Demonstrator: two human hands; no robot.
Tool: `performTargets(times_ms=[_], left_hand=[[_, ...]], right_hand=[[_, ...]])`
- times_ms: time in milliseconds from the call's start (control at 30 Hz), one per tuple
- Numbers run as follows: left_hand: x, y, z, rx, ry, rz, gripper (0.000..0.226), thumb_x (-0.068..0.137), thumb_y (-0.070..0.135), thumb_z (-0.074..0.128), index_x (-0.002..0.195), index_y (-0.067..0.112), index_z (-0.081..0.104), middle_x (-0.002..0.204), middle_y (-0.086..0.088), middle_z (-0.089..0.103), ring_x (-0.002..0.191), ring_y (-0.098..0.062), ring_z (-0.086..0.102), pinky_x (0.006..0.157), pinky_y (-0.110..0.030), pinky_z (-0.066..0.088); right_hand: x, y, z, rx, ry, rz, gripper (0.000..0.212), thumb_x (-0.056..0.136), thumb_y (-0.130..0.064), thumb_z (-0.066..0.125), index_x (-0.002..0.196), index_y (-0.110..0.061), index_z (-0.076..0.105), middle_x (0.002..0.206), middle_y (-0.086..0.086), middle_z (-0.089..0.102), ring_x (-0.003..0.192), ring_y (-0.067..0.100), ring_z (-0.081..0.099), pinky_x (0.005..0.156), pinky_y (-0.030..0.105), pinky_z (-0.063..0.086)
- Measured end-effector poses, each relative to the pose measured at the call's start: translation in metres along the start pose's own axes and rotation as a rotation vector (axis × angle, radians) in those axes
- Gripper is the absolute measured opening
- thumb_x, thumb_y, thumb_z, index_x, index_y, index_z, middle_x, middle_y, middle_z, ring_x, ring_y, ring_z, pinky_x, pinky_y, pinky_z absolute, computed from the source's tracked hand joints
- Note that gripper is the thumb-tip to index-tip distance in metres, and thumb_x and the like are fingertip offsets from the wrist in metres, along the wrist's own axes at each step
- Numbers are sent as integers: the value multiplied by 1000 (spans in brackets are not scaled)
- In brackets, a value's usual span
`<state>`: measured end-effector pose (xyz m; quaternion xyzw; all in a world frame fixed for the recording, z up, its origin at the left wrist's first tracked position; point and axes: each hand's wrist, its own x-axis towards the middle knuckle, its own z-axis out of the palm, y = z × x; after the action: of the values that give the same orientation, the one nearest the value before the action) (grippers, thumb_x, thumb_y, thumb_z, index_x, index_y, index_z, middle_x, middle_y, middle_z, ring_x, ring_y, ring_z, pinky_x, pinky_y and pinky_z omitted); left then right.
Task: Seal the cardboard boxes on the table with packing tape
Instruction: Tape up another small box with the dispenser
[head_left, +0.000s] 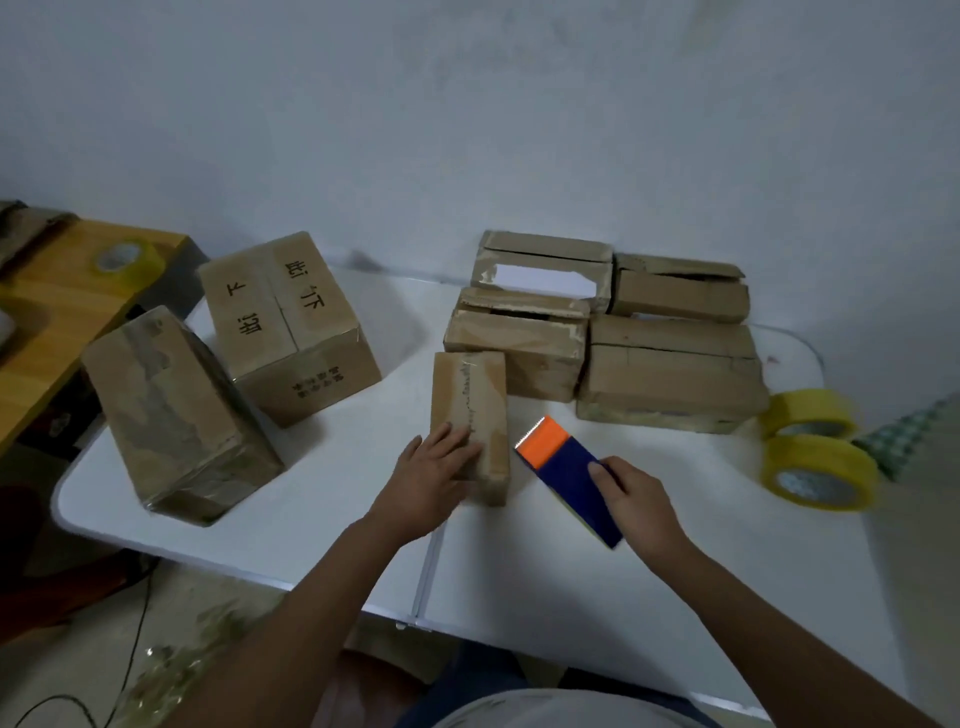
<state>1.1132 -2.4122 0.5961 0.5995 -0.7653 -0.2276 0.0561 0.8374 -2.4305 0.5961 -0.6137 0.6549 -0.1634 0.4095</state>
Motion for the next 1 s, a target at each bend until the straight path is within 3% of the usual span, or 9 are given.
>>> performTargets(times_ms=[133, 233, 333, 433, 533, 633, 733, 867, 1000], left_hand=[[8, 38, -14, -746, 145, -345, 31, 102, 32, 53, 131, 28, 62, 138, 5, 58, 120, -9, 56, 92, -21, 46], [16, 61, -19, -1158, 7, -576, 29, 103, 30, 51, 120, 13, 68, 119, -9, 70, 109, -21, 66, 96, -33, 53], [16, 73, -22, -1368, -81, -617, 31, 104, 29, 50, 113, 5, 68, 107, -13, 72, 100, -25, 66, 90, -34, 52], [14, 74, -22, -1435, -83, -611, 25, 101, 27, 55, 102, 9, 71, 102, -16, 72, 94, -23, 65, 83, -32, 55], [12, 73, -18, -1423, -93, -589, 30, 97, 25, 63, 114, 1, 69, 116, -25, 67, 101, -27, 64, 99, -45, 50], [12, 74, -14, -1386, -85, -592, 26, 97, 17, 62, 113, -1, 70, 120, -28, 64, 101, -29, 62, 104, -51, 48], [11, 74, -13, -1312, -53, -590, 22, 100, 12, 56, 110, 0, 71, 113, -24, 69, 100, -29, 64, 96, -43, 54], [9, 72, -11, -1207, 18, -579, 21, 101, 14, 53, 99, 9, 74, 94, -9, 75, 85, -15, 71, 67, -21, 56], [5, 68, -9, -1180, 42, -582, 21, 100, 13, 56, 89, 12, 73, 85, -6, 76, 76, -10, 72, 62, -16, 54]], right_hand=[[-10, -10, -18, -40, 75, -64, 47, 91, -63, 39, 73, -25, 60, 66, -8, 64, 57, 3, 59, 56, 19, 39], [-13, -15, -25, -39, 67, -122, 55, 84, -69, 36, 72, -23, 63, 65, -8, 65, 58, 3, 60, 57, 19, 42], [-14, -17, -28, -42, 58, -157, 57, 82, -70, 35, 74, -23, 64, 66, -8, 66, 60, 3, 60, 57, 17, 42], [-15, -14, -29, -50, 44, -166, 58, 81, -71, 34, 77, -22, 66, 70, -8, 67, 63, 3, 62, 60, 20, 45], [-15, -12, -28, -63, 26, -177, 59, 80, -72, 33, 80, -23, 66, 73, -9, 68, 66, 3, 63, 64, 23, 48], [-15, -14, -27, -86, 12, -188, 60, 79, -73, 30, 83, -25, 65, 75, -10, 68, 68, 2, 63, 62, 19, 47], [-13, -17, -27, -125, -15, -195, 58, 80, -74, 29, 83, -27, 64, 76, -12, 66, 68, 2, 62, 59, 15, 40], [-7, -22, -27, -172, -43, -220, 64, 77, -78, 28, 84, -26, 63, 76, -10, 66, 68, 2, 62, 58, 15, 40], [-4, -23, -27, -207, -121, -202, 58, 76, -78, 35, 85, -27, 61, 77, -12, 65, 68, 3, 62, 55, 14, 42]])
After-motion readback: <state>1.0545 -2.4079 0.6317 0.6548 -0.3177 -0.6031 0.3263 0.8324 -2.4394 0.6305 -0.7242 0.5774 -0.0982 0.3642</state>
